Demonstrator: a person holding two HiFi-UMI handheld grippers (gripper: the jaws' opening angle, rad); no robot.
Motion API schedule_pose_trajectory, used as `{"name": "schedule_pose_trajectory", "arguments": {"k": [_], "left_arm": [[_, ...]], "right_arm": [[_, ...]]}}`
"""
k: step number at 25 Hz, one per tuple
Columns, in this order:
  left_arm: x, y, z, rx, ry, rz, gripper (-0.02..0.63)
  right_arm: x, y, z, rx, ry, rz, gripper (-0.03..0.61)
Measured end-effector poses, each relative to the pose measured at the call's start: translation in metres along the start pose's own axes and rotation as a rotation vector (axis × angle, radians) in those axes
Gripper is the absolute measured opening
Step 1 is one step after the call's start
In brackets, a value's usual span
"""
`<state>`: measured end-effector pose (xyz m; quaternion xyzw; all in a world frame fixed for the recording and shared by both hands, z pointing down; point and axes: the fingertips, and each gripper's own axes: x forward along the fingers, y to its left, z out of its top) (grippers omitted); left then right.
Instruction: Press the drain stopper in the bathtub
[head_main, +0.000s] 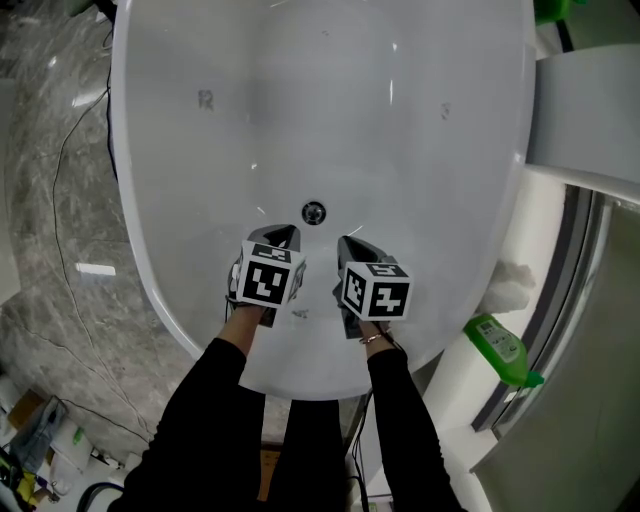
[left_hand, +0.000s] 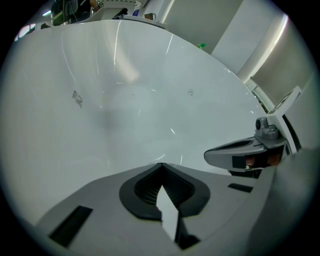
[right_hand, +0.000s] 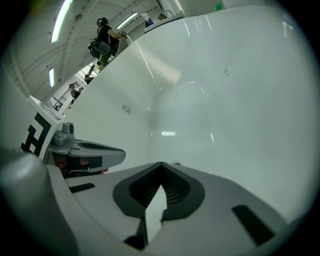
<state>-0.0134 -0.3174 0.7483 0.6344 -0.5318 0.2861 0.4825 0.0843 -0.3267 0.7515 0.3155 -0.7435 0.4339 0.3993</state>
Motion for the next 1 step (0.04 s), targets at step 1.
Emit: {"name": "schedule_pose_trajectory", "arguments": {"k": [1], "left_arm": [[0.0004, 0.0, -0.0001, 0.0, 0.0, 0.0, 0.004]], "right_arm": [[0.0019, 0.0001, -0.0024, 0.0, 0.003, 0.004, 0.002]]}}
